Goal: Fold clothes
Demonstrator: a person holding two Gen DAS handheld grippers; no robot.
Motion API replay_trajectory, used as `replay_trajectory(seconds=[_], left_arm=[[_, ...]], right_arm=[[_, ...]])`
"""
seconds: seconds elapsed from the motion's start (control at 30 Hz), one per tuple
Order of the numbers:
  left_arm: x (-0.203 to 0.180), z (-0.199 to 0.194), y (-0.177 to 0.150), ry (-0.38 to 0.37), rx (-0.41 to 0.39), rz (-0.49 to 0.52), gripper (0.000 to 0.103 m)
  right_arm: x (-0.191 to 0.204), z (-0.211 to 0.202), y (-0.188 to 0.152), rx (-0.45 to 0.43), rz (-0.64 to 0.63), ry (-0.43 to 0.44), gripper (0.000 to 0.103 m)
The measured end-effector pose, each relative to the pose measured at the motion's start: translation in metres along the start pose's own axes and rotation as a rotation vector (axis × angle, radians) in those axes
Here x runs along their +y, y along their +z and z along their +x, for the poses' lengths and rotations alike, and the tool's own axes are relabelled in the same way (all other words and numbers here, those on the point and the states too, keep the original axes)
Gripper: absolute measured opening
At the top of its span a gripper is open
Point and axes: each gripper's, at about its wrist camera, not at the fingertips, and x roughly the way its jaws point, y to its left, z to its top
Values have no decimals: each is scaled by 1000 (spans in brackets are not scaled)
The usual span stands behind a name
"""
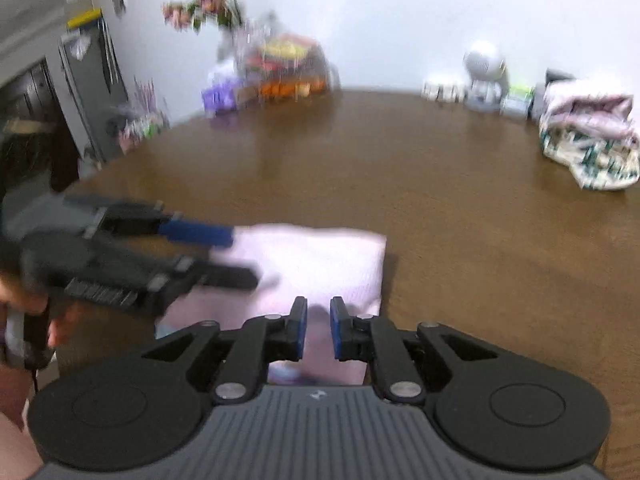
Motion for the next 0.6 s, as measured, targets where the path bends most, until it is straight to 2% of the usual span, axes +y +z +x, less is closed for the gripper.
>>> replay_trajectory(seconds=[0.13,0.27,0.4,0.6], left_arm=[[-15,-8,-12,29,13,40,56],[-12,0,-27,57,47,2,54],[0,5,-31,30,47,0,54],[13,21,-20,-75,72,95,57]], right_arm=[[-5,10,19,-23,-53,21,12],[-8,38,18,42,-75,28,11],[-9,44,6,60,-47,-2,12],[-5,27,-9,51,21,-73,12]])
